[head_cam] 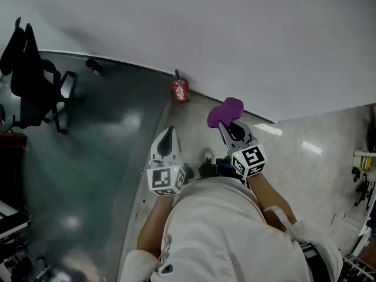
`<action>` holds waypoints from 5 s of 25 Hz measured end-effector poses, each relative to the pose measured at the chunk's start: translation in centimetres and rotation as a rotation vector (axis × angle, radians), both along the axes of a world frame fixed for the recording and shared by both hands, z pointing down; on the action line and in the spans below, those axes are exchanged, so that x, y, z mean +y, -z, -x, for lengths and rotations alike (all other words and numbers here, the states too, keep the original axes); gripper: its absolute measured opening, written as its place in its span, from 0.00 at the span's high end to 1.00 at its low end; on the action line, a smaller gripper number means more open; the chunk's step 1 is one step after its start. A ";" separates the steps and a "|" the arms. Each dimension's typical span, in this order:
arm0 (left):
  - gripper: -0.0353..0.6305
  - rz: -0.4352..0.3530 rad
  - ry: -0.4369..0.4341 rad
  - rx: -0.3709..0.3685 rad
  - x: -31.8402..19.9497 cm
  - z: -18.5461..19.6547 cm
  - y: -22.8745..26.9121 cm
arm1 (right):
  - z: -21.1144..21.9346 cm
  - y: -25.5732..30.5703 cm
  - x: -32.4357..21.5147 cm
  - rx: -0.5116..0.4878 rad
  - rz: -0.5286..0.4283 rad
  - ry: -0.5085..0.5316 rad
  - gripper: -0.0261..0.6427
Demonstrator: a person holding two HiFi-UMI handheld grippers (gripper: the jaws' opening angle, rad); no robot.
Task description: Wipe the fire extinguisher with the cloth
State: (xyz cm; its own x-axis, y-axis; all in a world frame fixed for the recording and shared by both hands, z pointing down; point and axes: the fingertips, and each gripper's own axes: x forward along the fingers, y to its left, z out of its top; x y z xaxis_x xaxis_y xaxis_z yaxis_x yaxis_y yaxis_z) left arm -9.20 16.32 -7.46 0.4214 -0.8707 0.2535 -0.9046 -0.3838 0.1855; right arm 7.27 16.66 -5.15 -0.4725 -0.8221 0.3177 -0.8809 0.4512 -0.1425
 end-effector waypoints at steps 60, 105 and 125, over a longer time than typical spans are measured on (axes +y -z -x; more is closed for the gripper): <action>0.94 -0.044 -0.061 -0.001 -23.0 3.1 -19.8 | 5.5 -23.2 -22.8 0.080 0.036 -0.019 0.88; 0.94 -0.113 -0.074 0.011 -22.9 -0.8 -61.3 | 3.0 -83.2 -25.0 0.237 0.173 0.224 0.88; 0.94 -0.090 -0.029 0.008 -20.5 3.2 -61.1 | 8.0 -86.3 -26.8 0.228 0.254 0.293 0.88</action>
